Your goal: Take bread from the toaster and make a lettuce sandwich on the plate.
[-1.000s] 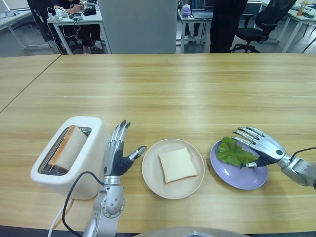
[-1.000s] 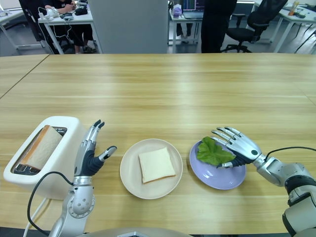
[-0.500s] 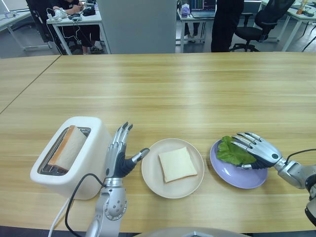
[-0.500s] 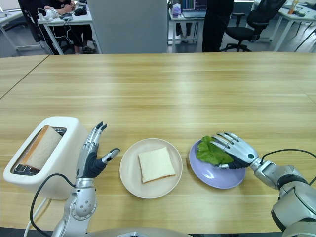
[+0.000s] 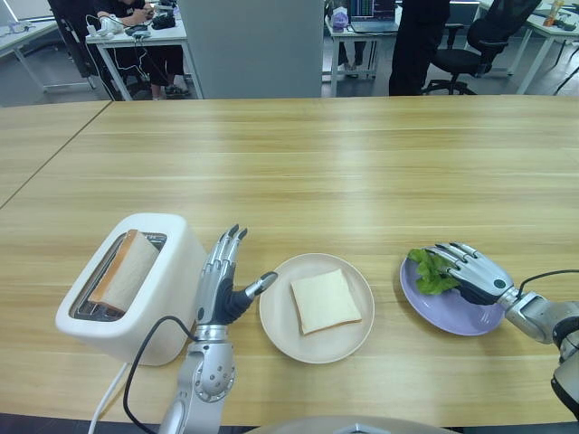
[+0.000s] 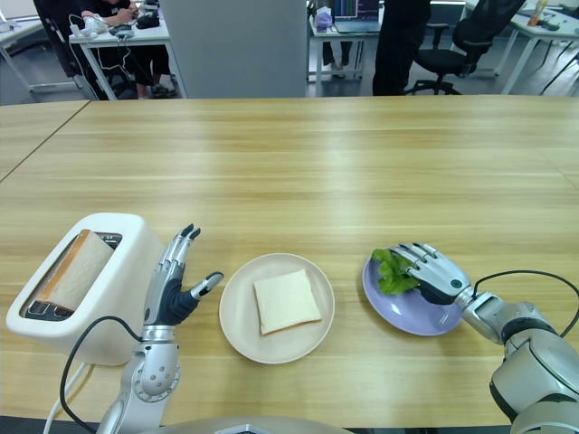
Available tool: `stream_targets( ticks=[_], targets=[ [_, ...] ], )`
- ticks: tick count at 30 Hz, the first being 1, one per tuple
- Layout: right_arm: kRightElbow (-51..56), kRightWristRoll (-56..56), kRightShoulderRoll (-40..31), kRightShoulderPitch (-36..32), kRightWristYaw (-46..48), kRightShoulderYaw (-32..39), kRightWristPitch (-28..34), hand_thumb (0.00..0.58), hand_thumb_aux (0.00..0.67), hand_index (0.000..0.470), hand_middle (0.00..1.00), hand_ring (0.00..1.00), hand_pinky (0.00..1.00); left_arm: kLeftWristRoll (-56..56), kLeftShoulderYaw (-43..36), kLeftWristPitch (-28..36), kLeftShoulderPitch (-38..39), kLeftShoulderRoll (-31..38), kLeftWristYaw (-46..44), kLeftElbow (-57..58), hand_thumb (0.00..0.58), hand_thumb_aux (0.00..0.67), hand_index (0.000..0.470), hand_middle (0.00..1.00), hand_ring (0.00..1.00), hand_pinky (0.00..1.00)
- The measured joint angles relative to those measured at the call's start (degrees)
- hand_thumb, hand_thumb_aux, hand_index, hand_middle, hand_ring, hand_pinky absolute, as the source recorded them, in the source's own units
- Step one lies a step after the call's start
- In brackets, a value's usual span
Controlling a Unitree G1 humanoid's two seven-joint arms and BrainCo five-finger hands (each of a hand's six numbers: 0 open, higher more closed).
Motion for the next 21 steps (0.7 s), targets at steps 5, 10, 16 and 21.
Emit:
stream_targets(
  ticks=[5,10,16,21],
  targets=[
    [-0.82,2.51,-1.2,-1.02,-0.46,-0.65,-1.61,0.58,0.67,0.46,0.0,0.0,0.0,0.65,-0.04,0.19,-0.44,-0.09,0.09,-0.39,0.0,0.0,0.0,0.0,0.0,0.0],
    [-5.21,5.61,-4.4,-1.23,-1.92,-3.23,-4.91,0.58,0.67,0.46,0.0,0.0,0.0,3.03,0.89,2.16,0.28,-0.52,-0.06,-6.26,0.0,0.0,0.0,0.0,0.0,0.0],
    [-16.38,9.56,-5.57,0.35,-0.54,-6.88,-9.29,0.58,0.67,0.46,0.0,0.0,0.0,8.64,3.14,4.76,1.28,-0.7,-0.09,-13.17,0.0,0.0,0.0,0.0,0.0,0.0],
    [-27.18,13.59,-4.19,4.15,6.13,-9.67,-10.75,0.58,0.67,0.46,0.0,0.0,0.0,11.36,4.45,6.07,1.53,-0.69,-0.07,-13.99,0.0,0.0,0.0,0.0,0.0,0.0]
  ],
)
